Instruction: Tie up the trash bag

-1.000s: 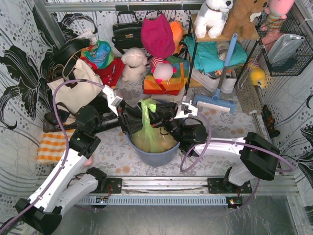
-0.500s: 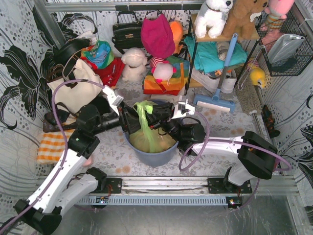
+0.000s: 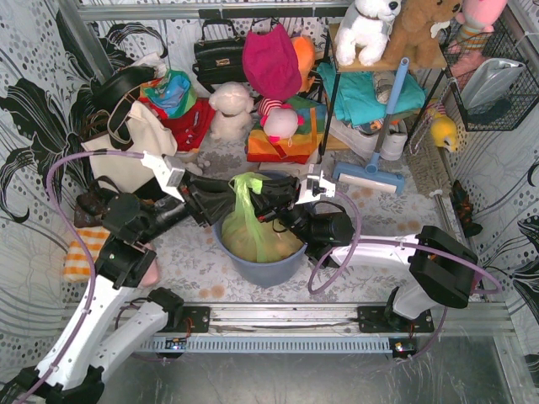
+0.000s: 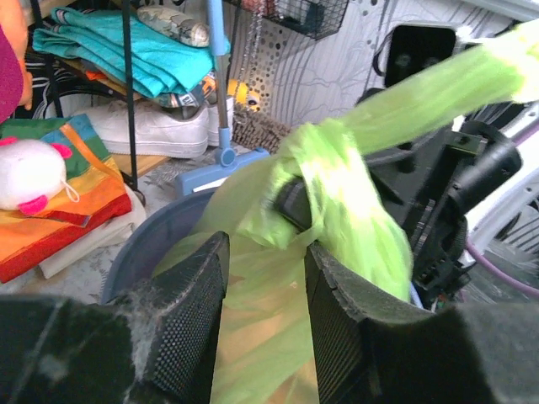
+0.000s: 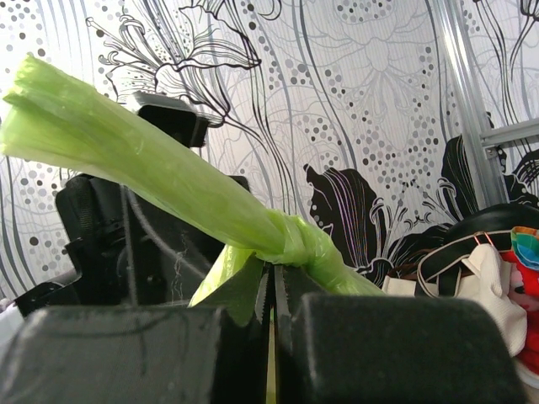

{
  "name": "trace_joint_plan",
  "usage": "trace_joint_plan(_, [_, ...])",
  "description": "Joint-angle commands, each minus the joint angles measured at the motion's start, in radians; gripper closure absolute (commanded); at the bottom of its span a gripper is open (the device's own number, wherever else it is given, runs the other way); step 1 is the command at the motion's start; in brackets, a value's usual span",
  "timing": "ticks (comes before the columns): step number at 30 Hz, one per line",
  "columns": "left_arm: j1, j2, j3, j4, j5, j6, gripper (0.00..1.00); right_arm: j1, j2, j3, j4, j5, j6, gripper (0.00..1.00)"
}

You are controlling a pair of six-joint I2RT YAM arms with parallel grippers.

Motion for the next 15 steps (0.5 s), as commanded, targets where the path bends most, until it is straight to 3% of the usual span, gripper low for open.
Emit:
trace_joint_plan(1, [0.000,0.041,0.042,0.010,-0.060,0.050,0.52,0.009,0.015,-0.017,0.096,-0.024,0.025,1.00])
trace_joint_plan(15, [0.000,-0.060,0.023,-0.035,-0.142,0.153,0.52,0.009,0.003,-0.021,0.095,-0.028,0.025,1.00])
